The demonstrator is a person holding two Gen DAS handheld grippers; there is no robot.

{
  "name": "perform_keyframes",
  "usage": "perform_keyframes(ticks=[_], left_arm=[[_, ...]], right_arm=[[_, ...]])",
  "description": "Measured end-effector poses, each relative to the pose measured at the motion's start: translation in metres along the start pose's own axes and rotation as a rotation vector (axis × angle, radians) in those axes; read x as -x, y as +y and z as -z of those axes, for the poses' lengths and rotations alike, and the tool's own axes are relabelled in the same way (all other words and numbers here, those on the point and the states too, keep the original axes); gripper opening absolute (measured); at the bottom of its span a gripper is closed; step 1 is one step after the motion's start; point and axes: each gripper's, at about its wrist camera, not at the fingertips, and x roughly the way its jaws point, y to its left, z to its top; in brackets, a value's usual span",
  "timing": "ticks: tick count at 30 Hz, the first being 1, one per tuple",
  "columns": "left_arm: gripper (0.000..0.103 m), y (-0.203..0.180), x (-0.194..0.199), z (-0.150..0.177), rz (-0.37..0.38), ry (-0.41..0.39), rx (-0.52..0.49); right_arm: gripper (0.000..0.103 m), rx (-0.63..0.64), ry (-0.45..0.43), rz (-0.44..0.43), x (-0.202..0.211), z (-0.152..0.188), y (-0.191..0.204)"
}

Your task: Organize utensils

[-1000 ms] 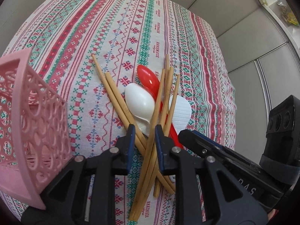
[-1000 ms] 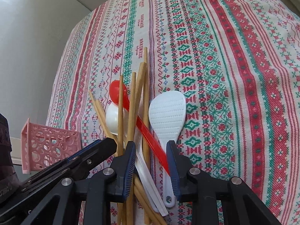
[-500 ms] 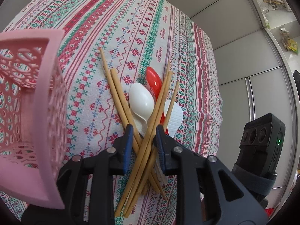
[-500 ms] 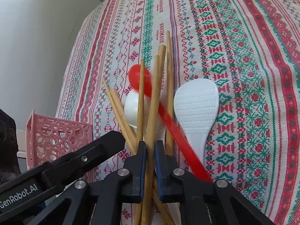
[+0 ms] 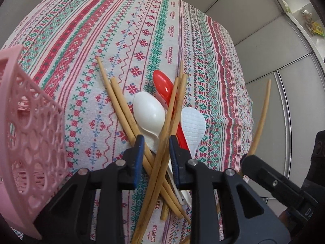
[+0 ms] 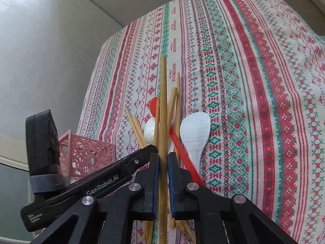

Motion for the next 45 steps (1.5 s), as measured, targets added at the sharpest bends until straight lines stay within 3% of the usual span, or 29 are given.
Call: perform_keyframes(ticks=[7,16,23,33,45], left_arm=[[0.009,-0.02,-0.003,0.004,-0.047,-0.037,-0.133],[0.007,-0.031,0.011,0.011,-0.076,-0.061,-0.216],[0.007,-0.045,0.062,0.025,-0.064,-0.192,-0.286],[0.007,-0.034,0.145,0.03,-0.021,-0.428,-0.292],[0.007,-0.025,0.169,0.033,-0.013,-0.495,-0.315]], right_arm=[[0.007,0.027,-0.014,0.017,0.02,0.007,0.009],[0.007,0.058,-0.063,0.033,0.046,0.012,0.015],[0.007,0.071,-0.112,0.054,0.063,0.013,0.015],[0.007,0.112,-0.188,0.063,0.078,0.014,0.034],[0.007,0.153,-0.254,0.082,0.082,0.013,0.05]])
